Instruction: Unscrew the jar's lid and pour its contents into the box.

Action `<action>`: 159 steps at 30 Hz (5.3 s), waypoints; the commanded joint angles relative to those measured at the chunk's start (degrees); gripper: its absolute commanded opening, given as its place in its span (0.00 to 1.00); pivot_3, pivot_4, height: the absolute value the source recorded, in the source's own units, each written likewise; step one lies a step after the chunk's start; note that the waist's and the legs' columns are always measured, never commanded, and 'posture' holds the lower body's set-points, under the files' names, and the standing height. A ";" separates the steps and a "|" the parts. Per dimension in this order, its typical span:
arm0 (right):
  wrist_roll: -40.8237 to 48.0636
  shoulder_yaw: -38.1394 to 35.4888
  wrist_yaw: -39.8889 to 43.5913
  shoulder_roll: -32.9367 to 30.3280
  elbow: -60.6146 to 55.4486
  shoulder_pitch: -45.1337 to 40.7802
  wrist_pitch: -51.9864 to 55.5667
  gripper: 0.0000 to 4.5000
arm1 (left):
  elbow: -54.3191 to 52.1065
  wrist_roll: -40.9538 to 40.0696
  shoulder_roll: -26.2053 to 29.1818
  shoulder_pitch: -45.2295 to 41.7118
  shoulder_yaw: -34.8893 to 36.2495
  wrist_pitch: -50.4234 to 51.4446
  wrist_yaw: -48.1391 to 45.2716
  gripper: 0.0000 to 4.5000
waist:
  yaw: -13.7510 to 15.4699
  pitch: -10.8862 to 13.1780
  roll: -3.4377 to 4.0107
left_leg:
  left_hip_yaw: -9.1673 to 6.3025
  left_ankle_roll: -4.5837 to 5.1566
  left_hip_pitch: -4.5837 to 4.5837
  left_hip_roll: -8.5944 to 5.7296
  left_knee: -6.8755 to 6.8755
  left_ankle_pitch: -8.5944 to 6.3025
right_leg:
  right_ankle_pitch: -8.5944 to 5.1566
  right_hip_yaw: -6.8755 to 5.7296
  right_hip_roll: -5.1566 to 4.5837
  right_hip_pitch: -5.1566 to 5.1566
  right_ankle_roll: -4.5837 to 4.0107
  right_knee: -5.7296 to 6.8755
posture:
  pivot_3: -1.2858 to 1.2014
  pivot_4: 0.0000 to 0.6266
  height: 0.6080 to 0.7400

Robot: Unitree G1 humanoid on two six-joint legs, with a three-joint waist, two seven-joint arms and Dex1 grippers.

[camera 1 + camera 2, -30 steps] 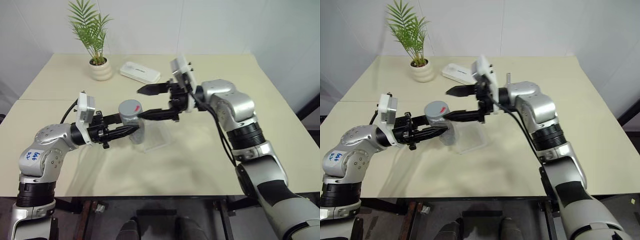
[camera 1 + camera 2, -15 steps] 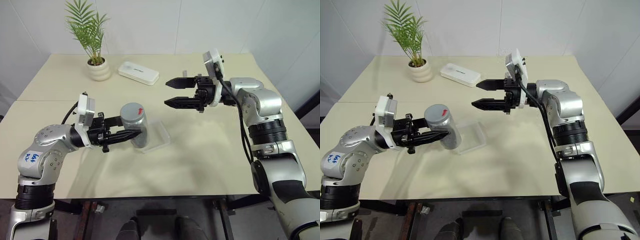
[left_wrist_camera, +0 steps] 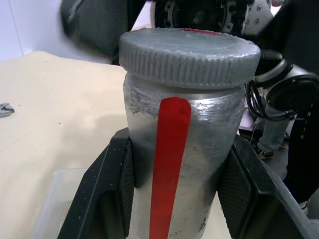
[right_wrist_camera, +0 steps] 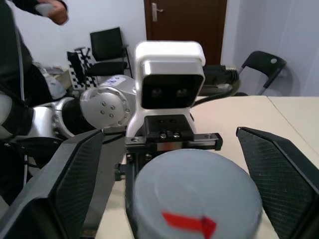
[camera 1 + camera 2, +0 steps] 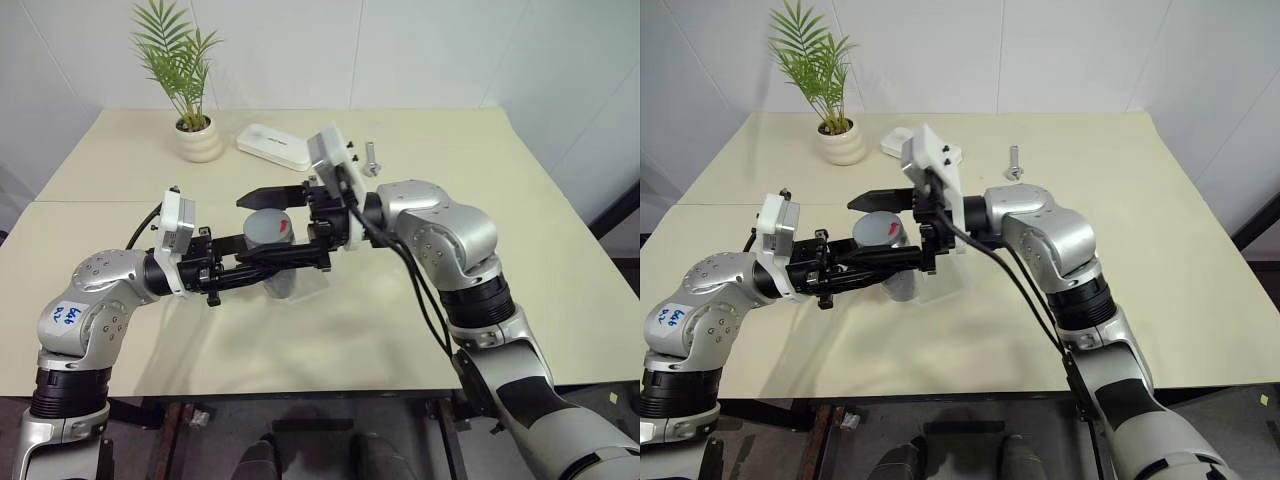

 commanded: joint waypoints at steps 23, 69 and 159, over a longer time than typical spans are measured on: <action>0.58 -7.06 2.97 -8.08 9.93 -2.73 -3.42 0.99 | -1.01 -0.45 0.98 0.23 0.59 -0.78 -0.48 0.42 | 0.21 0.00 0.00 | 0.00 0.01 0.00 0.00 -0.01 0.00 | 0.00 0.00 0.00 0.00 0.00 0.00 | 0.52 0.24 1.00; -0.31 -1.65 -1.28 -1.76 4.79 -2.66 -1.06 0.99 | -0.77 -0.44 1.39 0.02 -0.03 -0.58 -0.72 0.42 | 0.23 0.00 0.00 | 0.08 0.05 0.00 0.01 -0.01 -0.03 | 0.01 0.06 0.00 -0.02 0.01 -0.03 | 0.52 0.24 1.00; -14.70 -21.40 -16.38 -13.93 50.06 15.33 -46.64 0.64 | 0.87 -2.15 2.14 0.94 4.64 1.51 3.54 0.42 | -1.27 0.00 -0.01 | 0.41 0.13 0.11 -0.01 0.02 -0.07 | 0.08 0.44 0.02 -0.01 0.16 -0.08 | 0.52 0.24 1.00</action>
